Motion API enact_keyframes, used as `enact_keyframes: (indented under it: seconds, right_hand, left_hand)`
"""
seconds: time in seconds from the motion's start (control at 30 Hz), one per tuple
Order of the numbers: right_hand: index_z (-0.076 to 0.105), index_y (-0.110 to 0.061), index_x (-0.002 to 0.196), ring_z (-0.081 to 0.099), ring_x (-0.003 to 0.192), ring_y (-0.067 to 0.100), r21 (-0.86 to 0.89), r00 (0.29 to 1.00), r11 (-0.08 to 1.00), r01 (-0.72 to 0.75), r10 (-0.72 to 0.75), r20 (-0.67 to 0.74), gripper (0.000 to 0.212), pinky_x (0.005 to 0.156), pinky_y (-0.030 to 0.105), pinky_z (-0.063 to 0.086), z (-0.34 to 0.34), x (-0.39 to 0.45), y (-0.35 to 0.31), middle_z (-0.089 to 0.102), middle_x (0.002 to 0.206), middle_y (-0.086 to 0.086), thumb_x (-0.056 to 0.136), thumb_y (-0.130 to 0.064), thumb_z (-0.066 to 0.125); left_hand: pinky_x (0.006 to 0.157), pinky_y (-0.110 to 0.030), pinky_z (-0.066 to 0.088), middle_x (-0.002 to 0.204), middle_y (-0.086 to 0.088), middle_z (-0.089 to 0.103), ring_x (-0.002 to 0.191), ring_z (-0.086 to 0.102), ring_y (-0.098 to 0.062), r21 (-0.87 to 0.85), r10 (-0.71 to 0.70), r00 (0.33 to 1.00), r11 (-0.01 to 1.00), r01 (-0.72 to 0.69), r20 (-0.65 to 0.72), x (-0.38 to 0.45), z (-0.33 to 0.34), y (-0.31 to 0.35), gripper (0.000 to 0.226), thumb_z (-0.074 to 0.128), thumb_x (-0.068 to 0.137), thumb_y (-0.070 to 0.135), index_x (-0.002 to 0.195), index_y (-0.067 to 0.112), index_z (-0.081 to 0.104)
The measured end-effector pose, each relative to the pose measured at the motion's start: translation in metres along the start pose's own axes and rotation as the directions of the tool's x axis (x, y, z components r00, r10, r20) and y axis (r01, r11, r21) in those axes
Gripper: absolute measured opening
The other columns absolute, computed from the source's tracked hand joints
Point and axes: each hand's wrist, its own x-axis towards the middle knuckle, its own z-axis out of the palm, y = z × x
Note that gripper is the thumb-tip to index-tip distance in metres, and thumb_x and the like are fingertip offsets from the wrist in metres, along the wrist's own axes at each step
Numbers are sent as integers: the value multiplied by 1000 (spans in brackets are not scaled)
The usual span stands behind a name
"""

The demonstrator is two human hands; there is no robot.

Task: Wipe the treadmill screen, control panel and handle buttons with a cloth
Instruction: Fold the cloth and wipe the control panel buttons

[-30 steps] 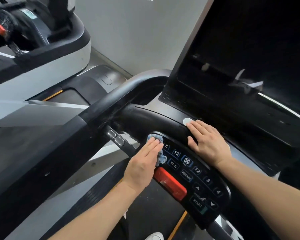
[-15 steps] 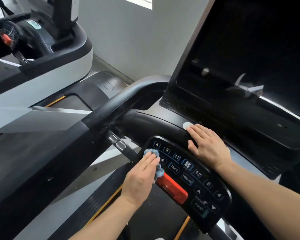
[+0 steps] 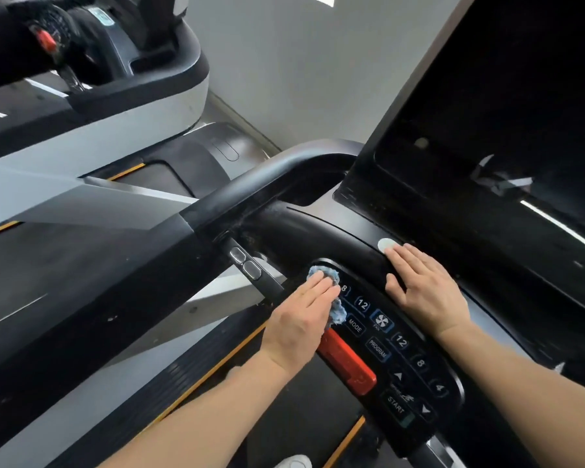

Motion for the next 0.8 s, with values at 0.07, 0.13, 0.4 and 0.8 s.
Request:
enact_keyframes:
  seconds: [0.07,0.13,0.4,0.8]
  right_hand:
    - [54,-16,153,47,148,26,-14,1000,1000,8,-8,-3,62,123,46,35,0,1,0,57,155,4,101,-46,38]
    - [56,-15,152,48,147,26,-19,1000,1000,6,-6,-15,61,122,46,35,2,1,0,58,154,5,101,-45,39]
    - [52,-16,155,44,150,24,-33,1000,999,11,-11,5,62,125,44,32,0,-1,1,54,157,3,102,-45,39]
    - [55,-14,152,47,148,26,-33,999,999,24,-24,-23,61,123,46,34,2,-1,0,57,154,5,101,-44,40]
  left_hand:
    - [111,-36,50,144,-7,64,143,52,-16,-29,10,1000,1000,-10,19,-39,-6,3,50,79,90,2,138,9,67]
    - [110,-34,51,143,-4,65,143,52,-13,-27,-13,1000,1000,13,21,-59,-12,-2,52,83,86,5,136,10,69]
    - [118,-40,43,149,-12,59,147,48,-23,75,-58,998,995,59,-21,-9,5,-6,46,69,99,3,144,4,60]
    - [127,-45,28,167,-24,30,157,25,-33,220,-323,944,928,301,71,-12,5,-9,55,24,115,25,162,-1,19]
